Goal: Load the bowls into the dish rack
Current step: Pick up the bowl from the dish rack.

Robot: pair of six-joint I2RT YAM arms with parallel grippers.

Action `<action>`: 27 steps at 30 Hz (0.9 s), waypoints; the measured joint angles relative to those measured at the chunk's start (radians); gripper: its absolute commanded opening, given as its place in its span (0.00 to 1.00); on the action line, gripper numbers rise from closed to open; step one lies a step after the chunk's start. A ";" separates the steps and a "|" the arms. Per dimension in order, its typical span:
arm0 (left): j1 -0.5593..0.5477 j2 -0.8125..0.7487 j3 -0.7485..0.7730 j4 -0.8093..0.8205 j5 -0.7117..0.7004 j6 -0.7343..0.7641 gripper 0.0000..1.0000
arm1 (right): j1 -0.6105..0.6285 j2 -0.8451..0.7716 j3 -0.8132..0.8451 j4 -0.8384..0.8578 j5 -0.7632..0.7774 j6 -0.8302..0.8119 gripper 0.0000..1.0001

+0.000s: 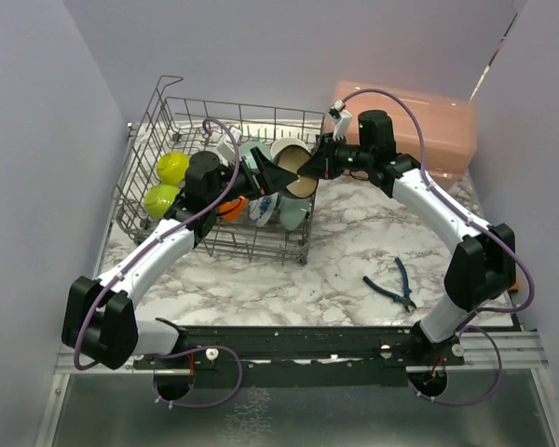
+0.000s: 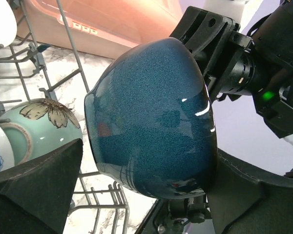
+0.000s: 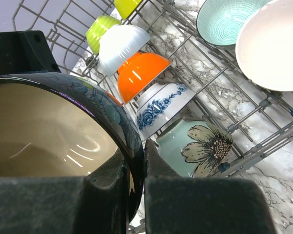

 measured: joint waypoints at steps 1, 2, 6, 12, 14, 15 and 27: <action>-0.003 0.004 0.000 0.007 0.003 -0.006 0.93 | 0.000 0.000 0.000 0.004 -0.004 0.000 0.00; -0.006 0.011 0.001 0.015 0.006 -0.013 0.88 | -0.001 0.000 0.000 0.006 -0.008 0.000 0.00; -0.027 0.053 0.025 0.037 0.027 -0.034 0.50 | -0.005 0.000 0.000 0.011 -0.006 -0.005 0.00; -0.029 0.100 0.040 0.069 0.042 -0.043 0.00 | -0.020 0.000 -0.010 0.013 0.021 -0.010 0.27; -0.023 0.105 0.040 0.077 0.051 -0.044 0.00 | -0.021 0.000 -0.010 0.012 0.020 0.000 0.46; -0.014 0.109 0.040 0.082 0.054 -0.044 0.00 | -0.019 -0.002 -0.010 0.014 0.018 0.002 0.53; 0.175 0.172 0.086 0.036 0.031 0.077 0.00 | -0.002 -0.040 -0.010 0.016 0.048 0.006 0.88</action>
